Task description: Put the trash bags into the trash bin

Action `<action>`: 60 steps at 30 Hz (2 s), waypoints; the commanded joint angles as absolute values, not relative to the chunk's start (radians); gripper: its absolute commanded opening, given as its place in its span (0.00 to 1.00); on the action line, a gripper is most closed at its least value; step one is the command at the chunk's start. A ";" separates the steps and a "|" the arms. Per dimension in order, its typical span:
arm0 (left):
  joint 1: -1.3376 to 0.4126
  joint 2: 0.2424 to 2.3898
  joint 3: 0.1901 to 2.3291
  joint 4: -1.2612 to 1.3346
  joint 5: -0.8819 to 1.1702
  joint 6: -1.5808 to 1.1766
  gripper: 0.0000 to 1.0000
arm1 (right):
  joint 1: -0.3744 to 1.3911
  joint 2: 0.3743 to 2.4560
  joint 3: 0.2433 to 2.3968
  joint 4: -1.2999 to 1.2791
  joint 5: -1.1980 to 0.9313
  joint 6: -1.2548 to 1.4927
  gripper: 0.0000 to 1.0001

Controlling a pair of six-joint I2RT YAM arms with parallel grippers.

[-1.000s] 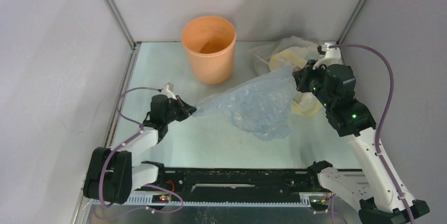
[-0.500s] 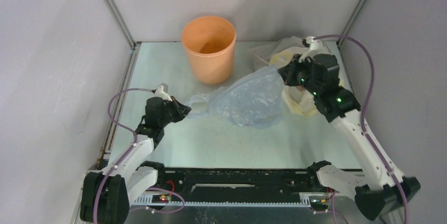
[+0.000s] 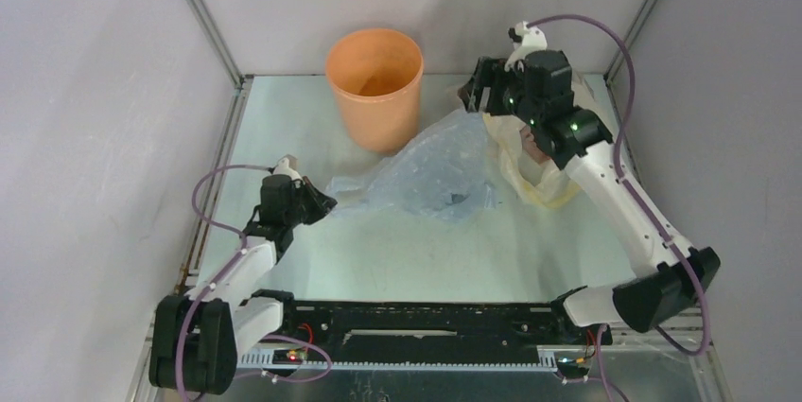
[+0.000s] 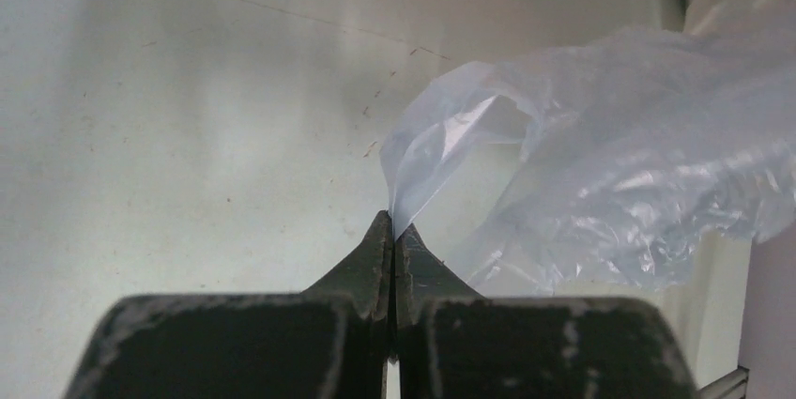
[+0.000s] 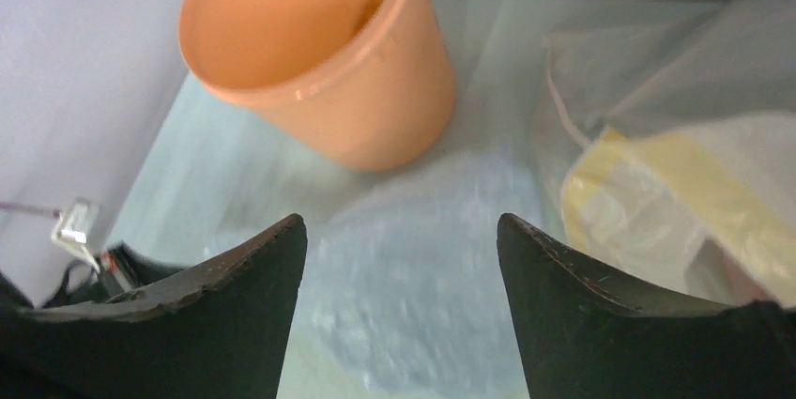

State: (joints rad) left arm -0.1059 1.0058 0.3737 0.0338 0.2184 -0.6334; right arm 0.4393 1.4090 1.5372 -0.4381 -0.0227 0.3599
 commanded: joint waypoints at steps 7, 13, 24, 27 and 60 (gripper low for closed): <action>-0.057 1.095 0.400 0.118 0.315 -0.696 0.00 | 0.378 1.174 1.155 -0.436 -0.155 0.309 0.65; -0.048 1.104 0.390 0.136 0.304 -0.706 0.00 | 0.385 1.165 1.004 -0.399 -0.127 0.305 0.56; -0.033 1.027 0.407 0.083 0.193 -0.715 0.03 | 0.509 1.387 0.964 -0.339 0.284 0.320 0.36; -0.018 1.015 0.423 0.078 0.173 -0.722 0.03 | 0.497 1.452 0.987 -0.330 0.296 0.323 0.18; -0.028 0.697 0.540 -0.290 0.008 -0.656 1.00 | 0.860 1.475 1.126 -0.358 -0.095 0.337 0.24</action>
